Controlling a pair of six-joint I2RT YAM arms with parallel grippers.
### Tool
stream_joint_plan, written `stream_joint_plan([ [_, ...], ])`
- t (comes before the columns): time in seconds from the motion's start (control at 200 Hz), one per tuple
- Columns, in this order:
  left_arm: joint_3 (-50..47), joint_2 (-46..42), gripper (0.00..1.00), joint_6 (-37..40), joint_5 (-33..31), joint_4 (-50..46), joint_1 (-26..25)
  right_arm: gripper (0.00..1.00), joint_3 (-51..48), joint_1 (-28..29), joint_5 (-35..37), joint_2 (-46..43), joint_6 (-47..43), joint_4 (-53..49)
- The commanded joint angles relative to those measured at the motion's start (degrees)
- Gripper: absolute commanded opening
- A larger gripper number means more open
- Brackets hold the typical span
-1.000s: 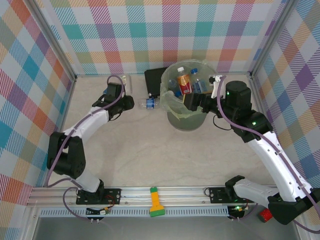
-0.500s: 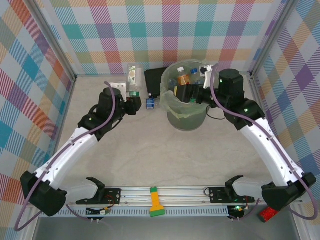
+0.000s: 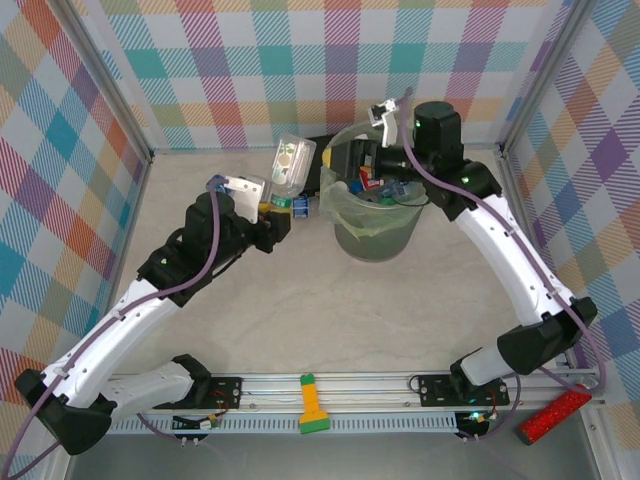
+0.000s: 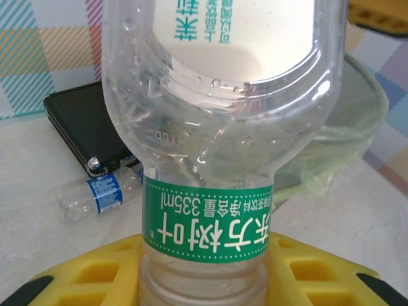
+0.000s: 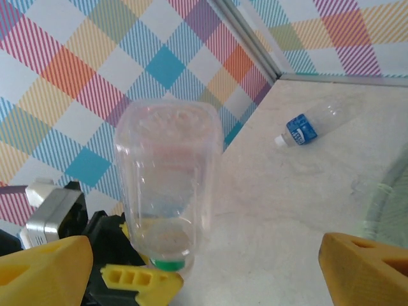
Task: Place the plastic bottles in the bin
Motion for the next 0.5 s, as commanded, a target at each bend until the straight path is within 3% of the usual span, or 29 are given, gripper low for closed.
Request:
stream_joint_plan([
  [0.0,1.3,-0.2,0.36,3.8,-0.6,-1.7,-1.1,0.92,4.9,1.3,-4.4,1.9,0.8,-2.0],
  [0.33,3.7,0.6,0.36,5.7,-0.5,-2.0,-4.2,0.9,13.9,4.5,-3.8,9.3,-2.4,-10.8],
  [0.495,4.5,0.7,0.36,6.2,0.1,-2.5,-4.8,0.79,14.5,4.6,-5.4,10.4,-2.3,-11.0],
])
